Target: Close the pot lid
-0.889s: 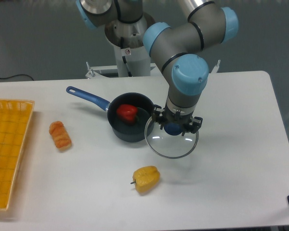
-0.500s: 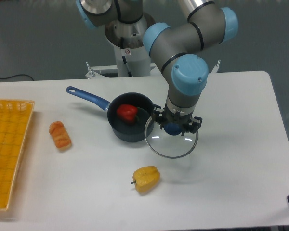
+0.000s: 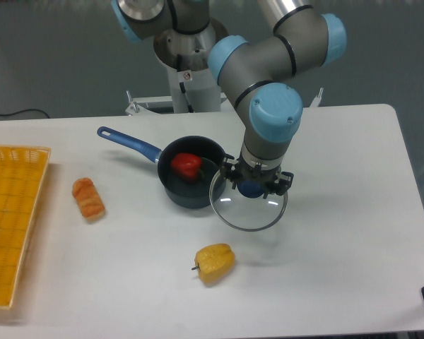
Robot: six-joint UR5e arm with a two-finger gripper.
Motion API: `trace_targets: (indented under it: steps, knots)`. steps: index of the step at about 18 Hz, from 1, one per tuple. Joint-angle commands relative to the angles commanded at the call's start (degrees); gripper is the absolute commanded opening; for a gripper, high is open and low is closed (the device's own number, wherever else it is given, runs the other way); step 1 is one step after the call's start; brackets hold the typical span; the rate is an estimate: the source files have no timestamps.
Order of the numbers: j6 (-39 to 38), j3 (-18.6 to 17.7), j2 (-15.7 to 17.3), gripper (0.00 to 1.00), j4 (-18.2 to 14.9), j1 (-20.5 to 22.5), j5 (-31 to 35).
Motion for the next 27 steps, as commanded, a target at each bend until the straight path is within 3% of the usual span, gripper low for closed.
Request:
trace_targets:
  steps: [17,27]
  knots:
    - [1.06,-3.25,1.84,0.63,0.09,-0.26,0.0]
    - [1.05,-6.33,4.04,0.63,0.26,-3.07,0.26]
